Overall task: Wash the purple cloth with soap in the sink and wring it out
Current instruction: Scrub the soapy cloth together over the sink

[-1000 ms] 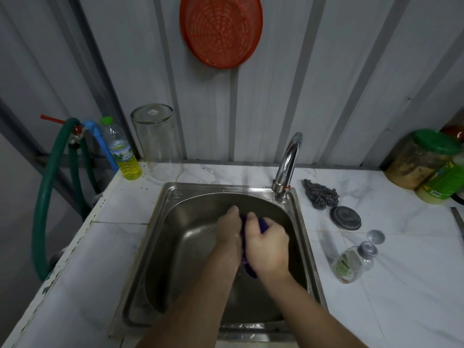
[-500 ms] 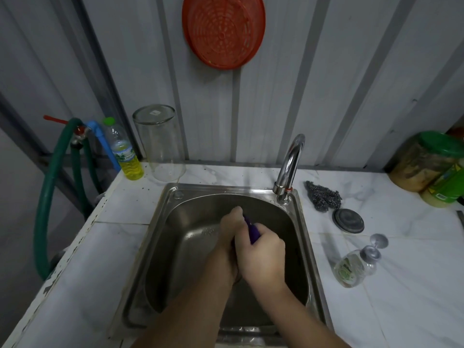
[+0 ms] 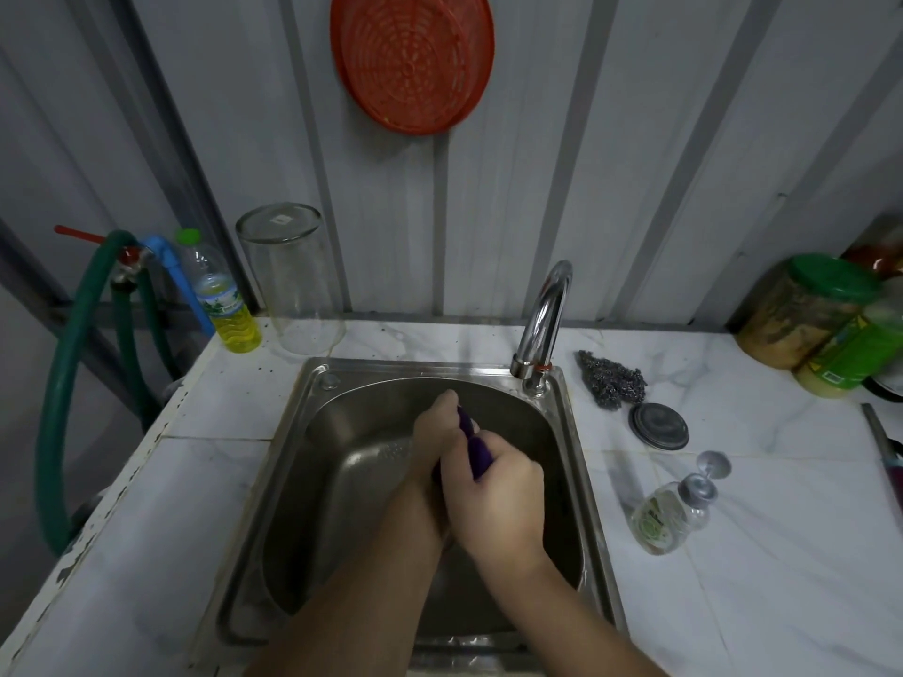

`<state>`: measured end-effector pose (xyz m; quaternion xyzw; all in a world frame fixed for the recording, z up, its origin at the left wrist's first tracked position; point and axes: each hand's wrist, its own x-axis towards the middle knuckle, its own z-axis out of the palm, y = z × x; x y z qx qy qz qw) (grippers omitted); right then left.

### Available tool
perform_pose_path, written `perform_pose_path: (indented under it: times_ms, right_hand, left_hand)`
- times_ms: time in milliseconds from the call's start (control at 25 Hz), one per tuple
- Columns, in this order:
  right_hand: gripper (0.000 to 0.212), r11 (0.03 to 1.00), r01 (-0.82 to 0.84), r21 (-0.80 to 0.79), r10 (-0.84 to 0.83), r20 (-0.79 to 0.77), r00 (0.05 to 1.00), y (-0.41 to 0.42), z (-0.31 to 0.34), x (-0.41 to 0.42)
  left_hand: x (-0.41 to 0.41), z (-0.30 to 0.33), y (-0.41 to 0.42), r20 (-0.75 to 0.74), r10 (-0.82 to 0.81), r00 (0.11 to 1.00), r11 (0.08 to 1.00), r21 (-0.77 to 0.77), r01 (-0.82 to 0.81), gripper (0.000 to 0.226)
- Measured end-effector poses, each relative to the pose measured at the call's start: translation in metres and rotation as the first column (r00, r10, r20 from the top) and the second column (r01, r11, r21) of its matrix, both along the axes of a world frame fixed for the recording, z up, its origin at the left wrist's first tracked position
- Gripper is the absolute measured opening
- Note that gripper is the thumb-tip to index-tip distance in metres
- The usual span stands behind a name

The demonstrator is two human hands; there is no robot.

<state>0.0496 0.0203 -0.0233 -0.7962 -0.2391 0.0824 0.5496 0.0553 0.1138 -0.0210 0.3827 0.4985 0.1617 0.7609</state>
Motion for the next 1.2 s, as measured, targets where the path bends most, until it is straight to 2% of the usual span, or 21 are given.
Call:
perform_pose_path:
  times_ms: [40,120,240,320,400,480,560,640,680,720,880,1000,1080,1160,1200]
  right_hand:
    - [0.042,1.000,0.004,-0.022,-0.003,0.024,1.000,0.003,0.002,0.002]
    - [0.047,0.998,0.057,-0.030,-0.058,-0.043,0.997,0.010,0.005,0.018]
    - [0.046,0.983,0.164,-0.083,-0.178,-0.210,0.961,0.014,-0.002,0.053]
    - [0.046,0.976,0.157,-0.151,-0.197,-0.306,0.931,0.011,-0.010,0.064]
    - [0.047,0.978,0.179,-0.111,-0.208,-0.393,0.896,0.005,-0.015,0.061]
    - [0.047,0.982,0.189,0.005,-0.166,-0.457,0.874,-0.006,-0.017,0.046]
    - [0.046,0.989,0.084,0.122,-0.038,-0.341,0.939,-0.014,-0.017,0.023]
    - [0.043,0.997,-0.053,0.059,0.058,-0.093,0.994,-0.016,-0.016,0.004]
    - [0.044,0.998,-0.062,-0.003,0.062,0.006,0.998,-0.012,-0.015,0.002]
    - [0.044,0.998,-0.038,-0.043,0.039,0.029,0.999,-0.008,-0.012,0.004]
    - [0.044,0.993,0.105,-0.054,-0.111,-0.133,0.985,0.006,-0.003,0.039]
    - [0.045,0.973,0.175,-0.148,-0.210,-0.267,0.941,0.006,-0.003,0.067]
    - [0.047,0.987,0.154,-0.045,-0.160,-0.227,0.961,0.001,-0.008,0.059]
    - [0.045,0.998,0.005,0.059,0.000,-0.074,0.997,-0.002,-0.014,0.031]
    - [0.043,0.997,-0.056,0.057,0.056,-0.005,0.998,-0.001,-0.017,0.018]
  left_hand:
    - [-0.002,-0.001,-0.001,0.016,0.001,1.000,1.000,0.002,-0.001,0.035]
    - [-0.005,-0.002,-0.006,0.080,0.023,0.997,0.999,-0.032,-0.021,0.042]
    - [-0.002,-0.008,-0.016,0.021,-0.038,0.999,0.997,-0.065,0.039,0.041]
    - [-0.002,-0.012,-0.020,-0.027,-0.047,0.999,0.996,-0.083,0.045,0.037]
    - [-0.002,-0.012,-0.018,-0.038,-0.032,0.999,0.994,-0.103,0.027,0.035]
    - [-0.001,-0.013,-0.006,-0.047,0.039,0.998,0.993,-0.108,-0.044,0.036]
    - [-0.002,-0.013,0.004,-0.034,0.047,0.998,0.995,-0.090,-0.050,0.038]
    - [-0.003,-0.015,0.003,-0.036,0.003,0.999,0.997,-0.081,-0.006,0.041]
    - [-0.003,-0.013,0.001,-0.033,-0.014,0.999,0.996,-0.091,0.011,0.041]
    - [-0.002,-0.011,-0.001,-0.032,-0.022,0.999,0.995,-0.096,0.019,0.040]
    - [-0.001,-0.007,-0.008,0.029,-0.042,0.999,0.993,-0.107,0.045,0.039]
    - [0.000,-0.011,-0.020,-0.036,-0.081,0.996,0.995,-0.064,0.078,0.036]
    - [0.002,-0.015,-0.013,-0.063,0.021,0.998,0.999,-0.024,-0.023,0.035]
    - [0.003,-0.014,0.000,-0.077,0.063,0.995,0.997,0.053,-0.059,0.034]
    - [0.003,-0.013,0.004,-0.090,0.057,0.994,0.996,0.077,-0.051,0.032]
